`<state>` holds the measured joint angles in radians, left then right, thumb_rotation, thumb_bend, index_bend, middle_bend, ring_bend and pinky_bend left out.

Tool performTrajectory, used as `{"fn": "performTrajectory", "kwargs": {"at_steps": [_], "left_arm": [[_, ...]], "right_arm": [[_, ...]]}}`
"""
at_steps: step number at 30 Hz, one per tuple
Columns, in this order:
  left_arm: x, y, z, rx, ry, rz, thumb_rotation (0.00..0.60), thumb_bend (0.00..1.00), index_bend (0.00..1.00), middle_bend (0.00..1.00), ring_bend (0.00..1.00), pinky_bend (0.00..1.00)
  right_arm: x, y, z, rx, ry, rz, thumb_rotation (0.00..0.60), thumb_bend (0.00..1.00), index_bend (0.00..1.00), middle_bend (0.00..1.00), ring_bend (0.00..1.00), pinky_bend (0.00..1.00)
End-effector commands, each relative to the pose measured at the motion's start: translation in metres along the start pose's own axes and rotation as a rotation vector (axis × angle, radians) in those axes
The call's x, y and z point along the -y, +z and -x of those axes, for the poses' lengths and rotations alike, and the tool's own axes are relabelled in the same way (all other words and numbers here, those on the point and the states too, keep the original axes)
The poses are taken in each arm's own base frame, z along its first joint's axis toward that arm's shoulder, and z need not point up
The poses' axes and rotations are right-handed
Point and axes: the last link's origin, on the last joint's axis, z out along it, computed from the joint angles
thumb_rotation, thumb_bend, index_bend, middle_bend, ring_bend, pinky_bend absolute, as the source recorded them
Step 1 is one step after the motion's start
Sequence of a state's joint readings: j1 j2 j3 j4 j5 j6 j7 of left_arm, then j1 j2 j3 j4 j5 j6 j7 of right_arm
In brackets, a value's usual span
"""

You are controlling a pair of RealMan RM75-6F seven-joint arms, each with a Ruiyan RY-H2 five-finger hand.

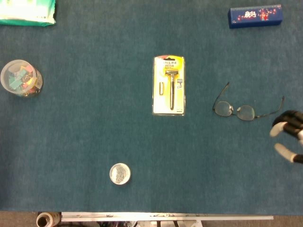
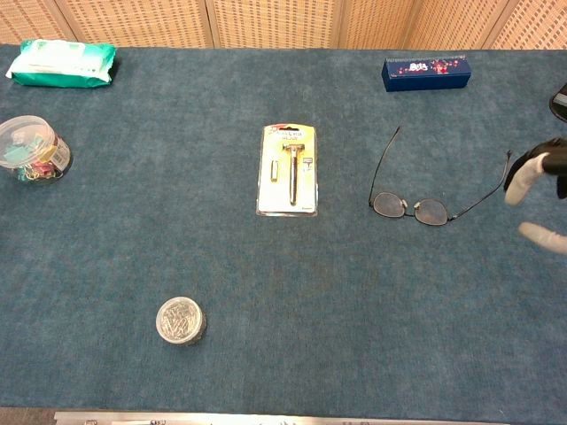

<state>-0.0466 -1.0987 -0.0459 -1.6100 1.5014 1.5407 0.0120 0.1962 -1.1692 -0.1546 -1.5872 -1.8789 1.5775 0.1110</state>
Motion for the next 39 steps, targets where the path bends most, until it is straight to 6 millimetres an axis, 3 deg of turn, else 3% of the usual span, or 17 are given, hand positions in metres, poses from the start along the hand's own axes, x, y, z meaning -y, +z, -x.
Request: {"fn": "performTrajectory", "kwargs": {"at_steps": [1,11,27,39], "left_arm": [[0.0,0.0,-0.001,-0.004,-0.003,0.001,0.6,0.12,0.45,0.45,0.37,0.44],[0.002,-0.001,-0.002,-0.013,-0.011,0.004,0.6,0.12,0.45,0.45,0.37,0.44],[0.002,-0.002,-0.003,-0.015,-0.017,0.01,0.6,0.12,0.45,0.45,0.37,0.44],[0.003,-0.003,-0.003,-0.02,-0.022,0.012,0.6,0.12,0.45,0.45,0.37,0.44]], "right_arm": [[-0.001,-0.009,-0.013,-0.2,0.076,0.011,0.6,0.26,0.47,0.42,0.3,0.5],[-0.008,0.006,-0.019,-0.4,-0.048,0.262,0.6,0.31,0.43,0.37,0.25,0.44],[-0.026,0.042,0.0,-0.278,-0.149,0.433,0.6,0.31,0.32,0.32,0.2,0.4],[-0.032,0.062,0.015,-0.176,-0.182,0.467,0.6,0.31,0.32,0.31,0.2,0.4]]}}
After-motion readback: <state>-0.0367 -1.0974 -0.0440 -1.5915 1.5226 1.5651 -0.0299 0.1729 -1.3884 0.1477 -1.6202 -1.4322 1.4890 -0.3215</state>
